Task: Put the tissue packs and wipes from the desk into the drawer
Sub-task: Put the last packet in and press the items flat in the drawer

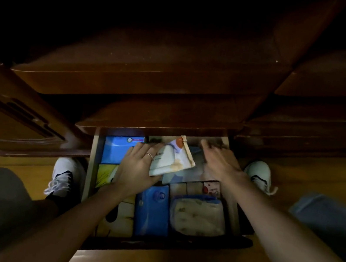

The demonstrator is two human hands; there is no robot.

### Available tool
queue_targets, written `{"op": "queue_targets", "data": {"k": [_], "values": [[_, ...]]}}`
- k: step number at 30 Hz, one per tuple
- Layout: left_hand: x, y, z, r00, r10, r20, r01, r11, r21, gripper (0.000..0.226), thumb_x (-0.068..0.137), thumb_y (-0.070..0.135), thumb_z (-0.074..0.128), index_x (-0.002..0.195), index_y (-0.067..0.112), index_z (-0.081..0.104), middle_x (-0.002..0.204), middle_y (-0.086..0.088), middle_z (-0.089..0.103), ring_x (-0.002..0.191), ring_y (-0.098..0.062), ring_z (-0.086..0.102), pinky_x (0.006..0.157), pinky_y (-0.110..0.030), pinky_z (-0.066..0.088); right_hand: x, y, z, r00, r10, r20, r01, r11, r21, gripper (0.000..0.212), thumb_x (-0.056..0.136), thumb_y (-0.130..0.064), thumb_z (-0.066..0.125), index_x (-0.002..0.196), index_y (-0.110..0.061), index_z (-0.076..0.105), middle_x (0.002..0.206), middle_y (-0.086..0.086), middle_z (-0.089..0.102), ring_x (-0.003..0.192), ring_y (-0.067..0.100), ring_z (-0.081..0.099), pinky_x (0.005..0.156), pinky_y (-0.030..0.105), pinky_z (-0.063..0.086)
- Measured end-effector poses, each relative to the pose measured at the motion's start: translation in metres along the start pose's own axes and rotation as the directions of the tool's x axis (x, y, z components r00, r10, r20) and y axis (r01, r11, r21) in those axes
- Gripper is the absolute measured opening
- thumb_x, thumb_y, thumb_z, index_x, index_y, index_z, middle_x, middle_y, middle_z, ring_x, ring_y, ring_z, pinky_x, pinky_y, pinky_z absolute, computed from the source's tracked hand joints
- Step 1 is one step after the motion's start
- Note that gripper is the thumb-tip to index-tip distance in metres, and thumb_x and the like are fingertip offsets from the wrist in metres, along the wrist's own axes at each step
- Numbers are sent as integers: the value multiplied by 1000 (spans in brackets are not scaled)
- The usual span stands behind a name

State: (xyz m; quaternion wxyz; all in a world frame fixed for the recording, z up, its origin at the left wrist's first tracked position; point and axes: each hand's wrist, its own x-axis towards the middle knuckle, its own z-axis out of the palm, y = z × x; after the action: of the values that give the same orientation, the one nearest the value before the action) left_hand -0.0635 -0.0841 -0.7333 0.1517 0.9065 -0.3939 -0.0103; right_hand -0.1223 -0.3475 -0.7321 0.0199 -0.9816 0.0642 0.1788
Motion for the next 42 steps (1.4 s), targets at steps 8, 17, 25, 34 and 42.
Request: {"op": "queue_targets", "data": {"k": [8, 17, 25, 34, 42], "values": [[52, 36, 49, 975, 76, 210, -98, 991, 96, 90, 72, 57, 74, 144, 13, 42, 138, -12, 51, 116, -35, 51, 89, -45, 41, -80, 42, 9, 914, 148, -377, -185, 981, -63, 29, 81, -12, 67, 109, -11, 61, 98, 11, 62, 92, 33, 56, 74, 42, 48], [60, 34, 74, 862, 107, 495, -102, 994, -37, 102, 87, 52, 65, 159, 16, 3, 167, -7, 0, 152, -28, 5, 121, -46, 17, -88, 55, 17, 850, 96, -519, 19, 977, 212, 48, 68, -19, 74, 112, -11, 56, 106, 11, 62, 95, 30, 55, 72, 39, 47], [24, 1, 48, 929, -58, 366, 69, 998, -16, 86, 93, 54, 57, 157, 9, 21, 164, -12, 18, 150, -29, 17, 120, -46, 21, -14, -16, 24, 982, -47, -184, 67, 993, 102, 62, 86, -25, 63, 144, -23, 40, 144, 9, 42, 130, 33, 44, 105, 43, 39], [-21, -21, 24, 967, -92, 239, 104, 994, -38, 70, 94, 48, 58, 154, 23, 32, 156, -5, 37, 145, -24, 27, 118, -41, 24, 13, -17, 22, 979, -166, 120, 166, 986, 12, 80, 68, -65, 76, 130, -27, 40, 134, 4, 46, 120, 28, 42, 102, 46, 33], [-49, -40, 15, 965, -148, 217, 155, 988, -16, 64, 91, 52, 58, 146, 25, 42, 153, -4, 40, 144, -24, 30, 116, -42, 28, 20, -36, 35, 989, -93, 115, 104, 990, -94, 101, 66, -62, 79, 140, -15, 30, 140, 17, 50, 124, 35, 50, 106, 53, 36]]}}
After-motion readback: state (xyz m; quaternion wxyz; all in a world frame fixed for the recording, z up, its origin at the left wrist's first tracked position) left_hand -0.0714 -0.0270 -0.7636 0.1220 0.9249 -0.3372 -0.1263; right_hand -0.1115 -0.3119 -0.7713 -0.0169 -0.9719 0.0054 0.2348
